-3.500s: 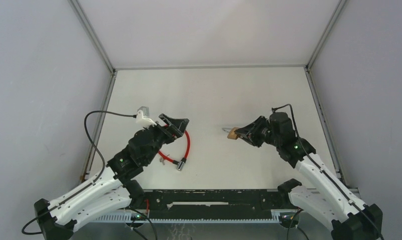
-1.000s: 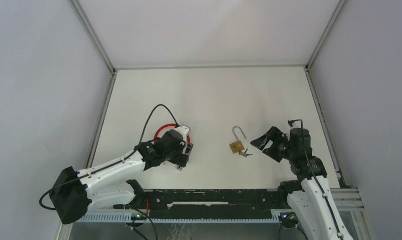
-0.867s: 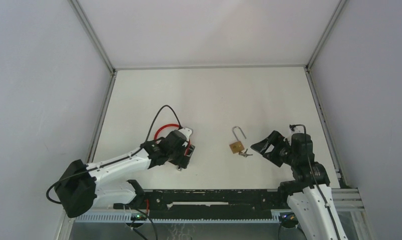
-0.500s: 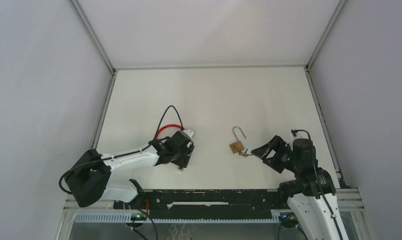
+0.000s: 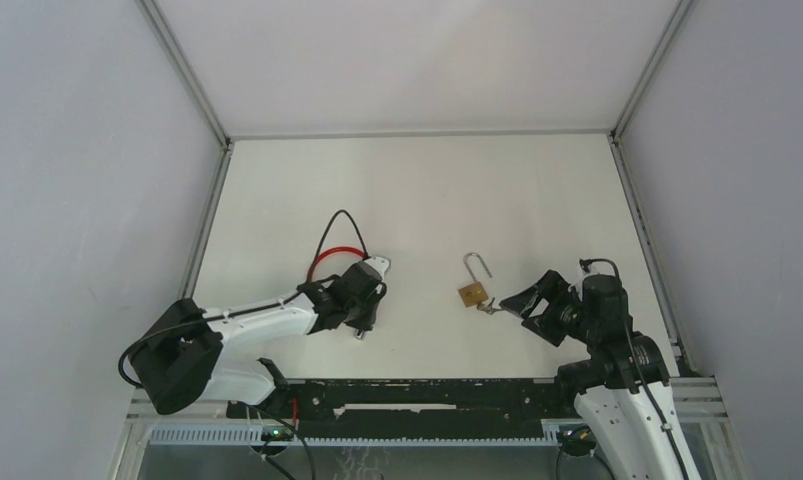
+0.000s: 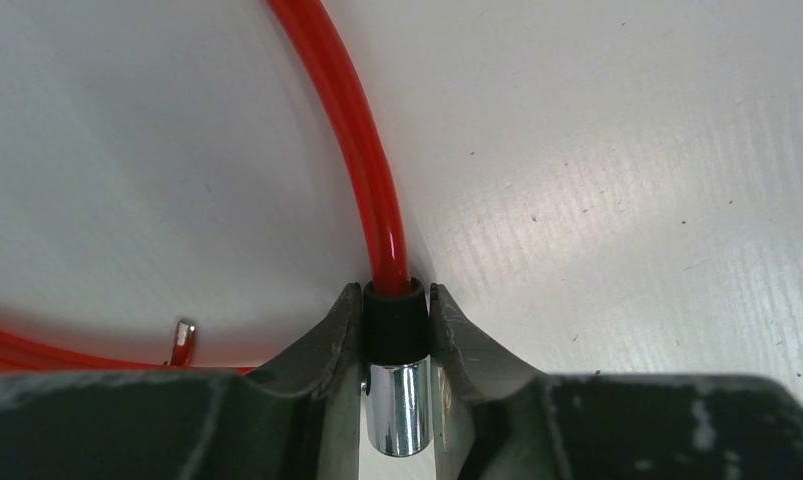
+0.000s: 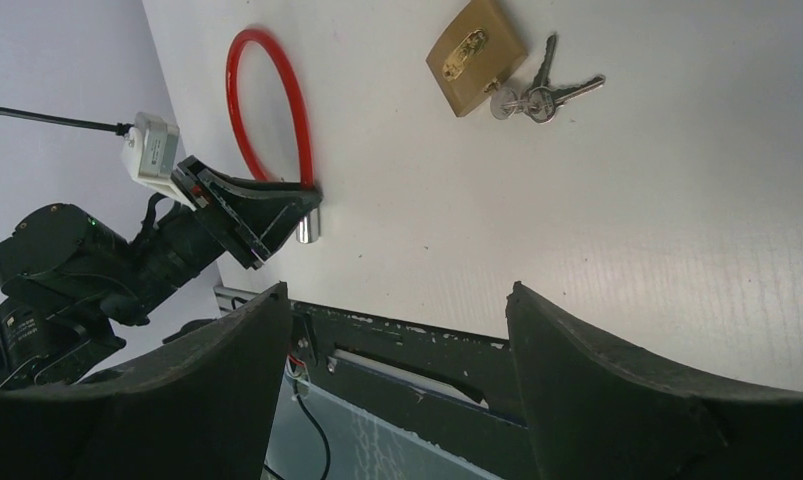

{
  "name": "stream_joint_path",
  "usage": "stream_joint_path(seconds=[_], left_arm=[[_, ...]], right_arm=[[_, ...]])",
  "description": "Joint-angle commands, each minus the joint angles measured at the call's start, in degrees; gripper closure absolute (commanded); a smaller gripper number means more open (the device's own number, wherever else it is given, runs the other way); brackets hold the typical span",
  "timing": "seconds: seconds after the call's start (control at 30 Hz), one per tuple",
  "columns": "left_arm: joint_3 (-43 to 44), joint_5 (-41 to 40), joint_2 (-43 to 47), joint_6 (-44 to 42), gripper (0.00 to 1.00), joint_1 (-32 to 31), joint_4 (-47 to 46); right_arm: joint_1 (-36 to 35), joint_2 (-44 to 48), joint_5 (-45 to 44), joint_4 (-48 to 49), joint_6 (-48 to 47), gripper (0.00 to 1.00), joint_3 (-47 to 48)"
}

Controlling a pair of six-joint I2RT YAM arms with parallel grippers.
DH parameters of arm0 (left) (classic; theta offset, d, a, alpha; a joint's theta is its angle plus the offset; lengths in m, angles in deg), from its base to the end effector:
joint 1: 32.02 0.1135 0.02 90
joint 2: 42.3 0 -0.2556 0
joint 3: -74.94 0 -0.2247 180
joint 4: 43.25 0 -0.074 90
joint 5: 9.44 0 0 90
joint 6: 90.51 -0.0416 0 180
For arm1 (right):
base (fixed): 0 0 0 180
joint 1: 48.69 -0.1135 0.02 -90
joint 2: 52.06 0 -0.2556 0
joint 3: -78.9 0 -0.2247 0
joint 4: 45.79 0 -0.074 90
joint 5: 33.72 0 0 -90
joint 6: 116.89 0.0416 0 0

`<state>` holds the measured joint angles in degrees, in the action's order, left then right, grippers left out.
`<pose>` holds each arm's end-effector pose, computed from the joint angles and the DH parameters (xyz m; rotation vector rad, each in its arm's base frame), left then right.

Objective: Unlock with the key

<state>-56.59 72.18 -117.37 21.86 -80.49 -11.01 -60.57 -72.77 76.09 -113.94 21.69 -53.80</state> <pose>0.1469 -0.1567 0.1613 0.5361 2.5482 -0.2653 0.0622 0.0275 0.2294 0.5816 2.3576 0.9135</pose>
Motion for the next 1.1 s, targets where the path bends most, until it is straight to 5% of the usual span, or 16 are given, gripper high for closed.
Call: stream_joint_path(seconds=[0.0,0.33,0.7,1.07], left_arm=[[3.6,-1.0,1.7,-3.8,0.91,-0.1,2.4],[15.7,0.1,-3.9,-2.0,0.91,-1.3,6.3],[29.4,3.3,-22.2,24.9,0.89,-5.8,9.7],[44.3,4.2,-34.3,41.9,0.86,-5.9,12.3]], right_arm=[[-0.8,-0.1,0.2,3.3,1.6,0.16,2.5],[-1.1,2.0,-0.4,1.4,2.3,0.16,2.8],[-1.1,5.0,-2.1,-5.0,2.1,0.16,4.3],[-1.0,9.0,-3.5,-11.4,2.7,0.16,6.3]])
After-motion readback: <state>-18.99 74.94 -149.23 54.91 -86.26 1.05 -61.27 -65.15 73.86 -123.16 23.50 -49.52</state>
